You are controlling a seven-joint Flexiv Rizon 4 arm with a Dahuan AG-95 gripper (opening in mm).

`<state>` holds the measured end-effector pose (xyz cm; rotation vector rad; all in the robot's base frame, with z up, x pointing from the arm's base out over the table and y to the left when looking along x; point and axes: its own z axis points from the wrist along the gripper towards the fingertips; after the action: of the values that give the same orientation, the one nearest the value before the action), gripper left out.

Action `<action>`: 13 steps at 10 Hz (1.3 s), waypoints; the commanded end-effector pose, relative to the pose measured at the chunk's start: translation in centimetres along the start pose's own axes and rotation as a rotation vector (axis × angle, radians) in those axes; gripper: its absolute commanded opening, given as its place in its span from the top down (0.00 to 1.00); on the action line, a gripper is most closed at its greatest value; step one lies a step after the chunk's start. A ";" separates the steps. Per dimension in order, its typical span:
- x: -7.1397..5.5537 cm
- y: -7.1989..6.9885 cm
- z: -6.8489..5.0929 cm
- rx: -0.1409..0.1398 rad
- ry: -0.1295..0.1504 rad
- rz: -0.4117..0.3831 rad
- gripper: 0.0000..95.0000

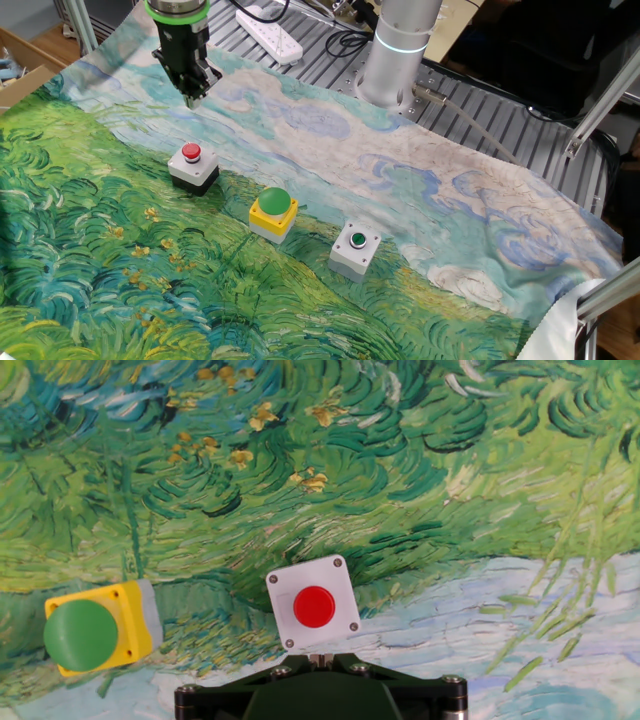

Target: Press three buttons from left to right in sequence

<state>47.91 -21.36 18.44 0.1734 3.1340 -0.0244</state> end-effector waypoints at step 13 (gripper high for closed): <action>0.0 0.0 0.2 -0.041 0.000 -0.175 1.00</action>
<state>47.74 -21.32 18.27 -0.1114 3.1366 0.0392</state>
